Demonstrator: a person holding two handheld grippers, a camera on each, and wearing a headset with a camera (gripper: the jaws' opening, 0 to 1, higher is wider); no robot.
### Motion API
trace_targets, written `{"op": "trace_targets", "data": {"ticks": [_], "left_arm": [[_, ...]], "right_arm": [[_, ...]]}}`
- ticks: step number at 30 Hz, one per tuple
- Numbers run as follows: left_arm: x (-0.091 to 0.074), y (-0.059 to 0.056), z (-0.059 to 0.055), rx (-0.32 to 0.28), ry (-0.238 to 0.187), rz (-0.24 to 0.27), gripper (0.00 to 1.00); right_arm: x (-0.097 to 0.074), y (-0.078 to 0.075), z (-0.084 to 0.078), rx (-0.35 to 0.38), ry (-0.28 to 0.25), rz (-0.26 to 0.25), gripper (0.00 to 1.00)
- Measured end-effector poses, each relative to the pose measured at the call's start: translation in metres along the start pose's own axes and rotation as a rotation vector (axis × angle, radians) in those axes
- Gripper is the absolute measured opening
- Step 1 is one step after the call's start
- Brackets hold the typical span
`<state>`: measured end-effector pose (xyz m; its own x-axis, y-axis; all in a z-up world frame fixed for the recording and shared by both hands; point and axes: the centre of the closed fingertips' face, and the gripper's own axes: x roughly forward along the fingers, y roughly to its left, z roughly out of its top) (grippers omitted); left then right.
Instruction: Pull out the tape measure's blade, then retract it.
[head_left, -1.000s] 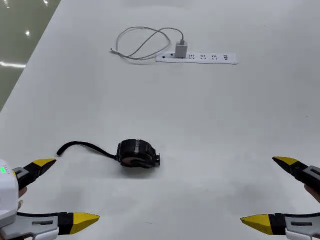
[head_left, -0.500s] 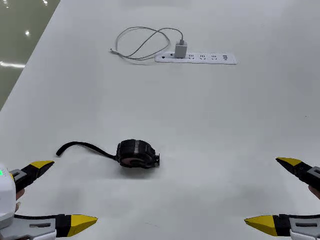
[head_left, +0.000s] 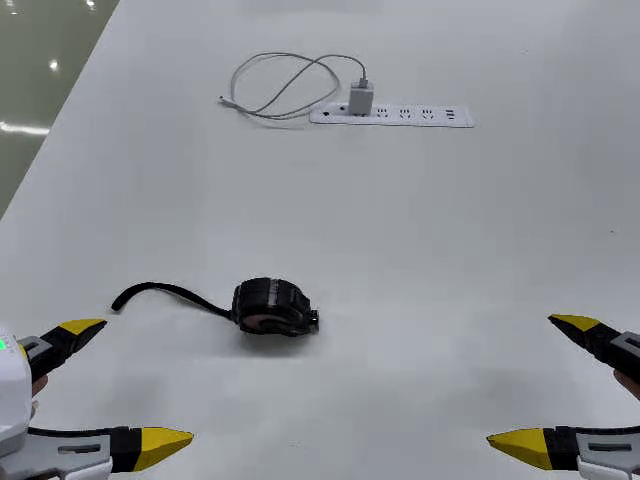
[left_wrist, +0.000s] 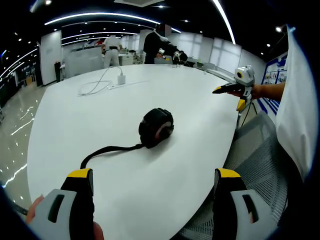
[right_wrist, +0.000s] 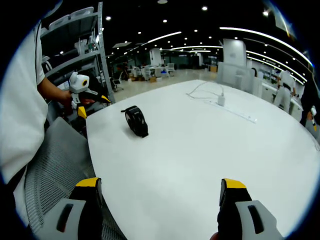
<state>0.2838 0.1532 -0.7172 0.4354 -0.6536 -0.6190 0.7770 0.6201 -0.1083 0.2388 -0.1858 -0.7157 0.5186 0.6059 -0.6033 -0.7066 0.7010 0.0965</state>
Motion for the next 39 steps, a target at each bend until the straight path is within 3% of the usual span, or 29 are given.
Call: {"op": "trace_targets", "data": {"ticks": [39], "left_arm": [[-0.0003,-0.0010,0.0025,0.020,0.002,-0.001,0.99]], "right_arm": [[0.0006,0.0043,0.0005,-0.001,0.002,0.003,0.95]]}}
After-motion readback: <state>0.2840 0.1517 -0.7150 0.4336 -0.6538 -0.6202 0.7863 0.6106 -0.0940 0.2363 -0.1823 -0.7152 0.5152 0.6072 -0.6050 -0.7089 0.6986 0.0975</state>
